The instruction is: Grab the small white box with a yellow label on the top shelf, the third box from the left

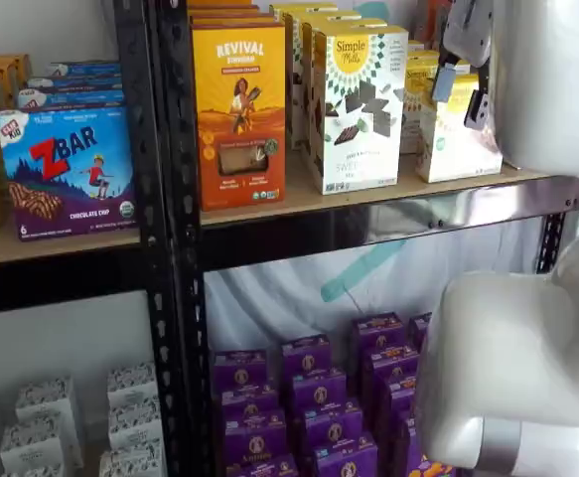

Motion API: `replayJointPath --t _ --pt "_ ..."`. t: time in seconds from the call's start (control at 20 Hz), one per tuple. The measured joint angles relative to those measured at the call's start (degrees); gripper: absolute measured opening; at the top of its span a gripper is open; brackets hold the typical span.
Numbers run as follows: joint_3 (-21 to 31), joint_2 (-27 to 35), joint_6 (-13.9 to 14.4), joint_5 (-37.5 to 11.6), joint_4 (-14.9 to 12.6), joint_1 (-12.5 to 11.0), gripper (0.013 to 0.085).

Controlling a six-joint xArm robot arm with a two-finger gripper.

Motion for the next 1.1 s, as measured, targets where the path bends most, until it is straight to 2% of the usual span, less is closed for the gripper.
replayJointPath --t 0.1,0.3,0.4,0.55,0.8,0.95,1.1 --pt "-1.3 1.1 0.5 1.7 -1.5 0.9 0.0850" --pt "-1.2 1.1 0.7 1.6 -1.5 1.1 0.0850" --pt "0.1 0.2 0.4 -0.3 0.7 0.2 0.0850" --pt "3.1 -2.1 -0.7 -5.3 5.8 -2.1 0.0850" --pt "5.1 -2.9 -2.4 -11.1 11.0 -4.5 0.0850" --pt "5.1 -1.7 -3.7 -15.2 12.6 -5.3 0.0850" --pt "4.5 0.2 -4.7 -18.6 11.8 -5.0 0.0850"
